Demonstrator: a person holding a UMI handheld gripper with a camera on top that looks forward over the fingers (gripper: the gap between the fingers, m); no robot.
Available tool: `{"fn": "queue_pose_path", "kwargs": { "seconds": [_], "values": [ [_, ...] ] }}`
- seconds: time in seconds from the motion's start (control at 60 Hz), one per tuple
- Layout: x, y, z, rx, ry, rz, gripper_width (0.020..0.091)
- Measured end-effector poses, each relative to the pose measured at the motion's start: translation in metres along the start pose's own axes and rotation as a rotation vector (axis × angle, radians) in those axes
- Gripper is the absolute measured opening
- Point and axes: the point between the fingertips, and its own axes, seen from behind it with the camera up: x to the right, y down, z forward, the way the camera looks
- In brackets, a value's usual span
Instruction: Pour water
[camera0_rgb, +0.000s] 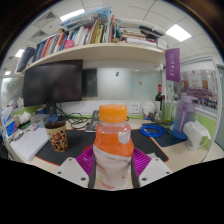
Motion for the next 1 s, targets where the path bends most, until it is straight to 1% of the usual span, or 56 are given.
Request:
{"fn": "queue_pose_path", "kwargs": {
  "seconds": [0.067, 0.1, 0.117, 0.15, 0.233, 0.35, 0.383, 0.4, 0.467, 0.483, 0.5, 0.533, 0.55, 0.567, 0.667, 0.683, 0.733, 0.85, 0.883, 1.0],
  "values": [
    [0.003, 0.0, 0.002, 0.016, 0.002, 0.0, 0.0445],
    [0.004, -0.002, 0.002, 0.02, 0.006, 0.002, 0.0425],
    [0.0, -0.004, 0.007, 0.017, 0.007, 0.005, 0.0399],
    [0.001, -0.004, 0.004, 0.018, 0.012, -0.001, 0.0386],
    [0.001, -0.004, 0.004, 0.016, 0.015, -0.014, 0.0383],
    [0.007, -0.002, 0.001, -0.021, 0.053, -0.073, 0.0381],
    [0.012, 0.002, -0.001, -0.042, 0.073, -0.099, 0.0382],
    [-0.001, -0.013, 0.01, -0.039, 0.072, -0.119, 0.0382],
    [0.004, -0.017, 0.012, -0.054, 0.07, -0.208, 0.038],
    [0.007, -0.02, 0.014, -0.062, 0.066, -0.242, 0.0382],
    [-0.011, -0.033, 0.018, -0.09, 0.09, -0.258, 0.038],
    [-0.015, -0.04, 0.025, -0.108, 0.087, -0.325, 0.0382],
    [-0.028, -0.046, 0.029, -0.125, 0.099, -0.348, 0.0382],
    [-0.025, -0.045, 0.032, -0.122, 0.085, -0.394, 0.0383],
    [-0.031, -0.061, 0.049, -0.168, 0.086, -0.668, 0.0387],
    [-0.039, -0.065, 0.052, -0.188, 0.088, -0.71, 0.0386],
    [-0.047, -0.071, 0.062, -0.186, 0.079, -0.83, 0.0387],
    [-0.057, -0.078, 0.078, -0.216, 0.09, -1.131, 0.0388],
    [-0.057, -0.085, 0.082, -0.21, 0.087, -1.201, 0.0388],
    [-0.067, -0.084, 0.098, -0.228, 0.103, -1.444, 0.0388]
  ]
}}
